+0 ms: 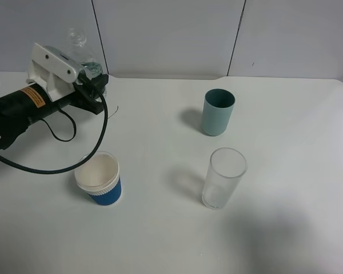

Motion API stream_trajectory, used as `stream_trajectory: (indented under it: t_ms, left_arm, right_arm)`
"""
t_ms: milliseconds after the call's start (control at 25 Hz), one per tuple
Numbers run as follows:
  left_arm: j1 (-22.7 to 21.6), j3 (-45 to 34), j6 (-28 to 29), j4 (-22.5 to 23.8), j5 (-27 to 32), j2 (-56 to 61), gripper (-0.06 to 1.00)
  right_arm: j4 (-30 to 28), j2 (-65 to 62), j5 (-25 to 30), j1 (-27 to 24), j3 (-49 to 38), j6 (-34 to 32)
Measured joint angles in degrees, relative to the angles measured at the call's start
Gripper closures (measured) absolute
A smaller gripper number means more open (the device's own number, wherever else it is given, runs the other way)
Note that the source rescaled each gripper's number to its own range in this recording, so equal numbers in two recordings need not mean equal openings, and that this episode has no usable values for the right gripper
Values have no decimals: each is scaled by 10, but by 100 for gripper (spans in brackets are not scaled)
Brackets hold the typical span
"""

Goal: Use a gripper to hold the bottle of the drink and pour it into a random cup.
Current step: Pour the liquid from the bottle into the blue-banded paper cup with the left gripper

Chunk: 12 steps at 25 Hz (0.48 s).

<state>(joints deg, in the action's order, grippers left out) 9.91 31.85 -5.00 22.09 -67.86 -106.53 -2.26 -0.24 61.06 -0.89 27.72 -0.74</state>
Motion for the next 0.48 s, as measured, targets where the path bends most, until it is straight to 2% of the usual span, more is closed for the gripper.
stream_trajectory:
  t_ms: [160, 480]
  left_arm:
    - [-4, -11, -17, 30, 0, 0, 94]
    - [-53, -11, -52, 154, -1, 0, 94]
  right_arm:
    - [0, 0, 0, 0, 0, 0]
    - [0, 0, 0, 0, 0, 0]
